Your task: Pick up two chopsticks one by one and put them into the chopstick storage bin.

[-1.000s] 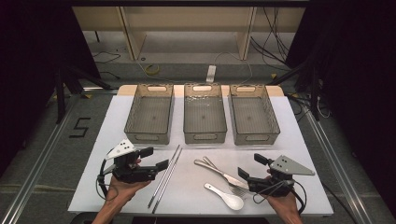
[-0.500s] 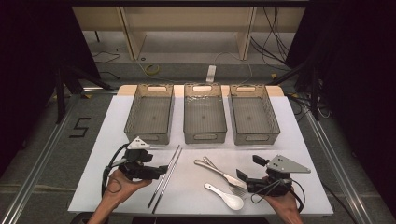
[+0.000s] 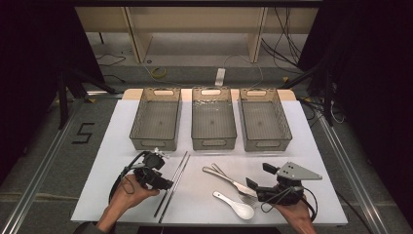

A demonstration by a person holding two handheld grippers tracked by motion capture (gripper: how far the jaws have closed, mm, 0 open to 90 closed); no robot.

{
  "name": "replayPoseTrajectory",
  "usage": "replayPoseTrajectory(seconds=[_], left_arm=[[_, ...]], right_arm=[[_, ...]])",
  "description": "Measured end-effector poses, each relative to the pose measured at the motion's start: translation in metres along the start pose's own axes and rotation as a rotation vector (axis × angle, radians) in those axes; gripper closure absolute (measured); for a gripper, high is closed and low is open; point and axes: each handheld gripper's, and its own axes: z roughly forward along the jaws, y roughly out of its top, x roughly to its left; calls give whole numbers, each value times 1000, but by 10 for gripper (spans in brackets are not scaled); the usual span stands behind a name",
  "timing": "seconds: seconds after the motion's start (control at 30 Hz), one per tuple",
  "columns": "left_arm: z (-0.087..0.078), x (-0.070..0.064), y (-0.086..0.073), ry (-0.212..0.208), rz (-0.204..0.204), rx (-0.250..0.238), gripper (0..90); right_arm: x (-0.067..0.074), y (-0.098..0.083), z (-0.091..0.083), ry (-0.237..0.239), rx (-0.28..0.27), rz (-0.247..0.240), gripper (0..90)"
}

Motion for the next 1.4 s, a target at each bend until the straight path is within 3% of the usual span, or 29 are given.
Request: replayPoseTrajectory(seconds=[0.37, 0.7, 1.07, 1.4], left_arm=[[18, 1, 6, 7, 24, 117, 557], [22, -1, 8, 5, 36, 146, 617], [24, -2, 11, 60, 64, 165, 751], [25, -4, 12, 86, 80, 179, 806]], right_arm=[[1, 0, 1, 4, 11, -5, 221], [2, 0, 2, 9, 23, -5, 226], [2, -1, 2, 10, 28, -10, 235], [3, -1, 2, 13, 37, -12, 243]])
